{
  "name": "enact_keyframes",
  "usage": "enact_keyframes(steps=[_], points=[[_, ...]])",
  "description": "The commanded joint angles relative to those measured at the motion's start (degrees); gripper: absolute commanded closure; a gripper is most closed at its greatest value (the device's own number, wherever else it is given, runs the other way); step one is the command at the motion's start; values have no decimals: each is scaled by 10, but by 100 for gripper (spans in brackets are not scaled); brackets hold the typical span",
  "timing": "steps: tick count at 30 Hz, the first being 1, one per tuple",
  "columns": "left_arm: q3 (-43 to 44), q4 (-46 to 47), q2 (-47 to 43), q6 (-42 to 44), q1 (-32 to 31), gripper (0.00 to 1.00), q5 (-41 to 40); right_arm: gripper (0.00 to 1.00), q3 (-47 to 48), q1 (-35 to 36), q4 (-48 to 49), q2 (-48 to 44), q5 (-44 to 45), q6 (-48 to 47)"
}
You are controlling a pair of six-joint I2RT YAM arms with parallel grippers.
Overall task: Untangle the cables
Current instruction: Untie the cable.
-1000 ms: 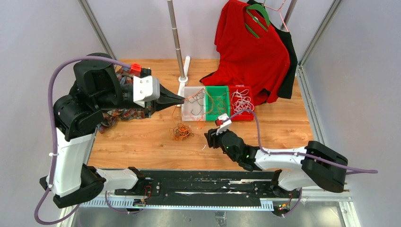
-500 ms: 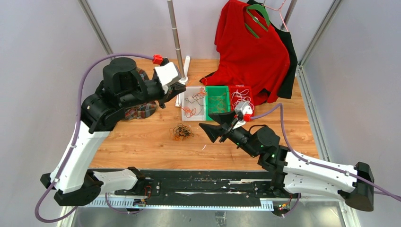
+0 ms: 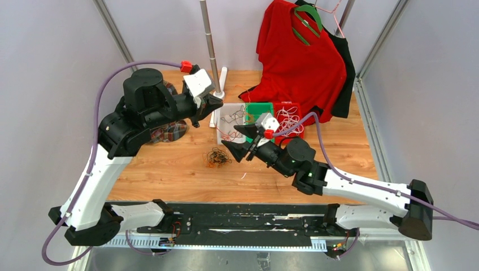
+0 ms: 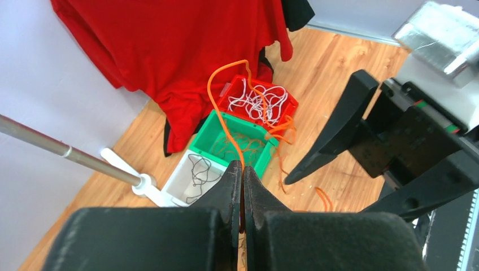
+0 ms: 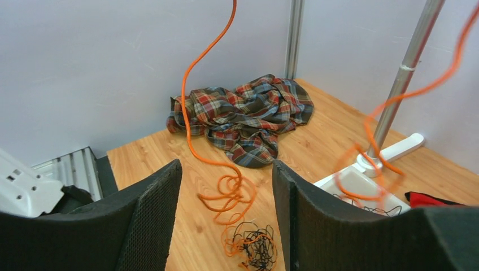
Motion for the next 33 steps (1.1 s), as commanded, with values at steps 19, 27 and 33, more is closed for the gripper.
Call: enact_keyframes(steps=[19,27,33], points=[[60,5,19,-6,-3,100,67,72,-32,-35,88,109,3,56],[81,57,46,-7,-3,100,43,66,-177,-47,125,104,40,110],[96,80,86,-7,-3,100,35,50,-267,-48,126,54,89,135]])
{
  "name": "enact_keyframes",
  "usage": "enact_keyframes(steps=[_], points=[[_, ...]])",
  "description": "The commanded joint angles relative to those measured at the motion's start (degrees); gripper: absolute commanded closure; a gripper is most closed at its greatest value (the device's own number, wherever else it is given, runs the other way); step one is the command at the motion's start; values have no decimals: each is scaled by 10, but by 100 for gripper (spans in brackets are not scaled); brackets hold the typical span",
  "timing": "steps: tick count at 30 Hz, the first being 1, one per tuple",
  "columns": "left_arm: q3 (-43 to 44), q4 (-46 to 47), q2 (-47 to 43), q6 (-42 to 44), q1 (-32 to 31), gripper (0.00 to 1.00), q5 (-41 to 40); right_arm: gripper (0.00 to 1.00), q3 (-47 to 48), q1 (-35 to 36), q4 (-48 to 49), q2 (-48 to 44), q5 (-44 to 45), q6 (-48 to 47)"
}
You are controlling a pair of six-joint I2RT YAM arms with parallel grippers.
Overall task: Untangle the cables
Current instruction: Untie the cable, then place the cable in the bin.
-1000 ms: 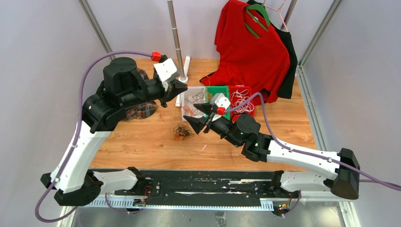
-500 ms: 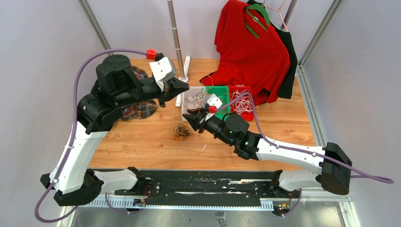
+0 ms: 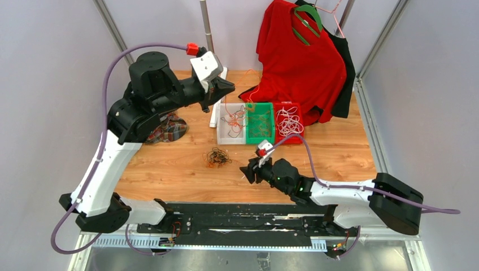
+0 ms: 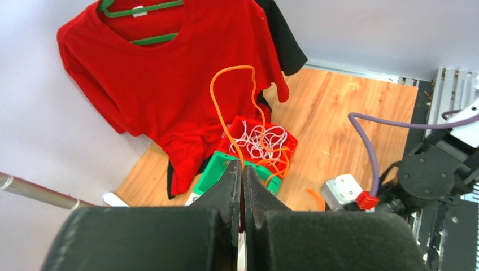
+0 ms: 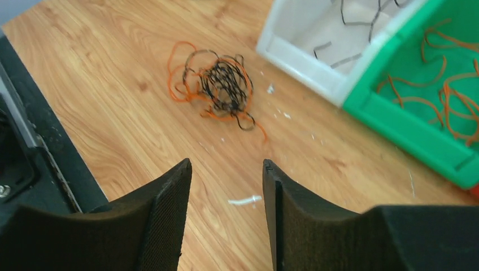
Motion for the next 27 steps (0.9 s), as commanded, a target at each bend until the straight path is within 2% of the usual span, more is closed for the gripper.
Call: enact_keyframes(steps=[1,5,13,18,27], points=[[15,42,27,-2,-3,100,-10,48,-42,-13,16,-61,65,31],[-13,76,48,0,-3,100,-19,43,-44,-17,-54,-140,171,23],[-88,155,104,10,-3,100,-44,46,-10,-39,-204,-263,387,10],[-104,196,166,27,-3,100,-77,48,-3,-60,-235,-300,424,6],[-115,281,287,41,4,100,-138,50,8,-93,-267,-305,434,-9]])
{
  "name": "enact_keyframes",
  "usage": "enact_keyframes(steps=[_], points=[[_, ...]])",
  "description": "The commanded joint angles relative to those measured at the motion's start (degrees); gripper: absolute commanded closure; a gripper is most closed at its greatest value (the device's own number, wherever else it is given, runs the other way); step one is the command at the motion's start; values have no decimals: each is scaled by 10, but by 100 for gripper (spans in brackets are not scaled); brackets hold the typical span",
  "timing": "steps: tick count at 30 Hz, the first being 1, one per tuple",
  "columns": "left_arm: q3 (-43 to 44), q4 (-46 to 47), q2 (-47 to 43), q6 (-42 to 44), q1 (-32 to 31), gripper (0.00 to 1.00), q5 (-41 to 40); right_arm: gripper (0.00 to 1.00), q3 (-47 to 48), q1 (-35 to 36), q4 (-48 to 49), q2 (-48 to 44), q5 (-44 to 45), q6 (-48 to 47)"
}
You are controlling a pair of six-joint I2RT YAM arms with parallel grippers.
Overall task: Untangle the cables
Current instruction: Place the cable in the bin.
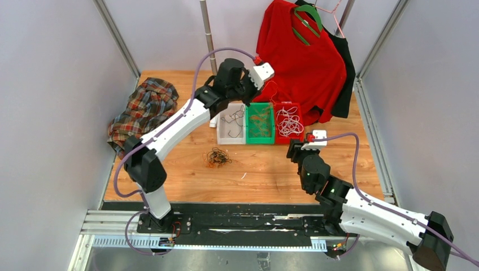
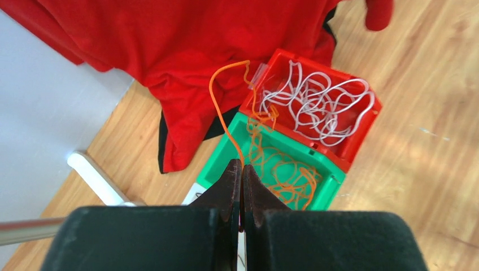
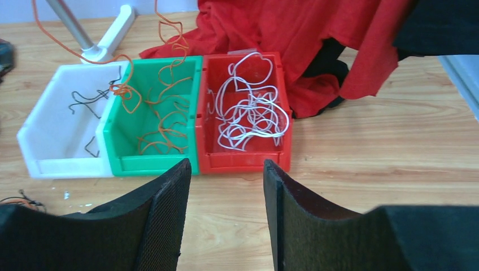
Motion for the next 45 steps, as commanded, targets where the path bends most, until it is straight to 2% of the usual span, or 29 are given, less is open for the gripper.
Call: enact_keyframes(steps=[1,6,11,19,28,32,33,36,38,39,42,44,45], points=[[-15,89,40,5,5,100,-42,50,19,-18,-25,-5,27,-13],[-14,112,91,3,7,100,-80,50,23,-31,-39,-2,16,-12],[-50,133,104,-12,7,100,-112,50,28,-50,-55,6,3,-4],[-90,98,116,-13,-4,99,-82,50,43,-79,-66,34,-24,-1],[-121,99,132,-15,-19,98,-99,50,74,-106,-74,75,-48,-1],[-107,104,156,-19,-20,86,-113,50,82,-114,-77,84,-52,2],[-100,104,161,-19,-20,81,-114,50,83,-116,-79,85,-54,3],[-68,76,166,-33,-18,59,-90,50,87,-123,-84,85,-61,3],[-42,46,154,-68,-6,30,-31,51,91,-130,-89,82,-68,2],[-43,46,144,-76,-1,23,-12,51,91,-133,-90,79,-69,1],[-40,24,113,-70,5,12,18,51,96,-140,-93,73,-74,-1],[-28,-10,96,-68,11,1,45,51,101,-145,-94,71,-79,-3],[-23,-29,88,-67,13,2,56,51,103,-146,-94,71,-80,-3]])
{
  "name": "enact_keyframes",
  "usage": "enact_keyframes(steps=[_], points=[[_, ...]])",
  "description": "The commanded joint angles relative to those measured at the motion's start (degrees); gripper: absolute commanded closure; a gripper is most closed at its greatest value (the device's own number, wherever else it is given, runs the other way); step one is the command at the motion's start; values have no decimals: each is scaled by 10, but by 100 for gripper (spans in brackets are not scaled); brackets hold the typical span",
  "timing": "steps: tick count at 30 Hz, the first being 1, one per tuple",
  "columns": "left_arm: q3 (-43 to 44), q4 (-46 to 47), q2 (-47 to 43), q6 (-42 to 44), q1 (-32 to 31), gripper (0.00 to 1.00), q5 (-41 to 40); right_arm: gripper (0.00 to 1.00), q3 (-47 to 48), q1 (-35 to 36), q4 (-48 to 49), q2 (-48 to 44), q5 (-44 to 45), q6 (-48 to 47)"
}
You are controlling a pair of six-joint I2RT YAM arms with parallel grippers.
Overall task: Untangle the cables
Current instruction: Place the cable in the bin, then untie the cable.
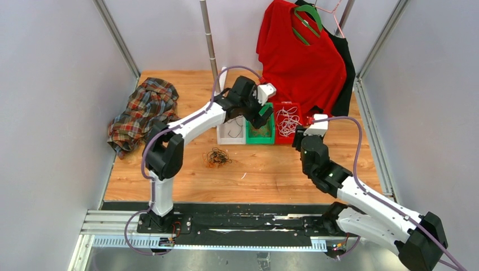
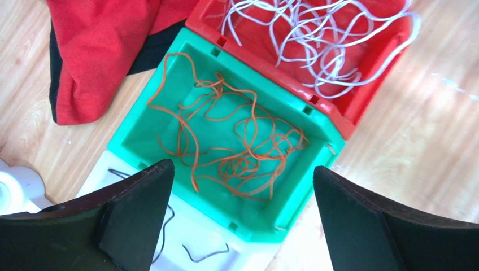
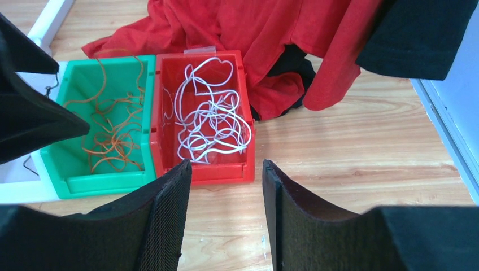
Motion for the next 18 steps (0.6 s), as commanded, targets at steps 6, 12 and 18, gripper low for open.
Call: enact_keyframes(steps=[6,12,18], points=[[37,-166,-121,39,41,2,76,51,45,-18,-10,5,-25,-4],[-70,-245,-222,121,102,1,77,51,71,-19,-8,50,-58,5],[-216,-249,-298,152,186,10,137,51,81,-19,2,92,-88,25]])
